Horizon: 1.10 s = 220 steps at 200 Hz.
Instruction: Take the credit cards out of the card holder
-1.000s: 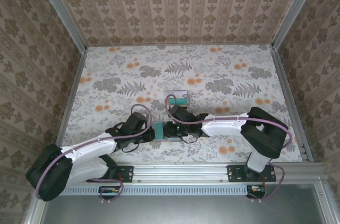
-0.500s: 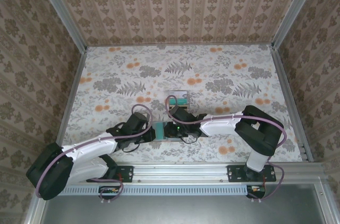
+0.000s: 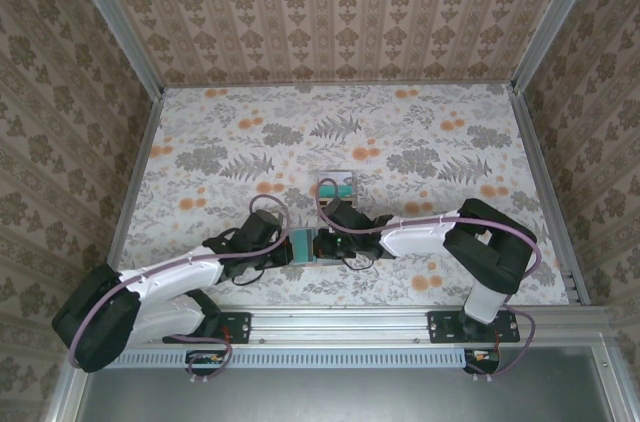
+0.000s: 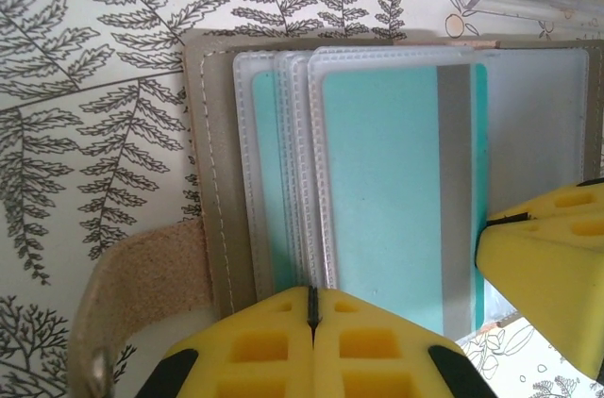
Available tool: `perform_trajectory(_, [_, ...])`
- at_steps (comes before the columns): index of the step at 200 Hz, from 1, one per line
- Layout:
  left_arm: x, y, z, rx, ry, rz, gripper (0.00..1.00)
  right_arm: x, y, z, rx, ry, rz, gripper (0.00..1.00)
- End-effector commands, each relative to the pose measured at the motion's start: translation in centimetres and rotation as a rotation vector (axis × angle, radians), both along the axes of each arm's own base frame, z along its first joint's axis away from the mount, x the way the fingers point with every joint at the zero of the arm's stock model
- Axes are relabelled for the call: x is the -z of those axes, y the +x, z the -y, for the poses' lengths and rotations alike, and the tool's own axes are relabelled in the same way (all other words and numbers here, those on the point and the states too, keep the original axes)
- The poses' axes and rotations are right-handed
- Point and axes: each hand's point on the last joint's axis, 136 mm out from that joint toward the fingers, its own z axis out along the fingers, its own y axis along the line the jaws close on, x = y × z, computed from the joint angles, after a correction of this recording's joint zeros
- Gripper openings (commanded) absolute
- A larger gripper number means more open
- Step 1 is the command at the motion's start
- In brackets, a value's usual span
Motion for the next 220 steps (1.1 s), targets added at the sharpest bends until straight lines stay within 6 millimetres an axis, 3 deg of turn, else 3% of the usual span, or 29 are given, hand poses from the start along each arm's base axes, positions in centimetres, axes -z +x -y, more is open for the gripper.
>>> perform_trajectory(1, [1.7, -0.7, -1.8, -0.03, 0.103, -0.05, 0.0, 0.6, -0.5, 1.5, 0.023, -0.025, -0.026, 0.0])
perform_trajectory(67, [1.6, -0.7, -1.8, -0.031, 0.106, -0.049, 0.0, 0.2, -0.4, 1.9, 0.027, -0.014, -0.017, 0.0])
perform_trajectory(96, [1.6, -0.7, -1.7, -0.027, 0.104, -0.048, 0.0, -0.1, -0.2, 1.3, 0.018, 0.025, -0.014, 0.14])
perform_trajectory(122, [1.5, -0.7, -1.6, -0.022, 0.102, -0.047, 0.0, -0.3, 0.1, 0.7, 0.008, 0.052, -0.015, 0.17])
perform_trajectory(220, [1.6, -0.6, -1.6, -0.016, 0.104, -0.049, 0.0, 0.4, 0.4, -0.1, -0.004, 0.096, -0.04, 0.19])
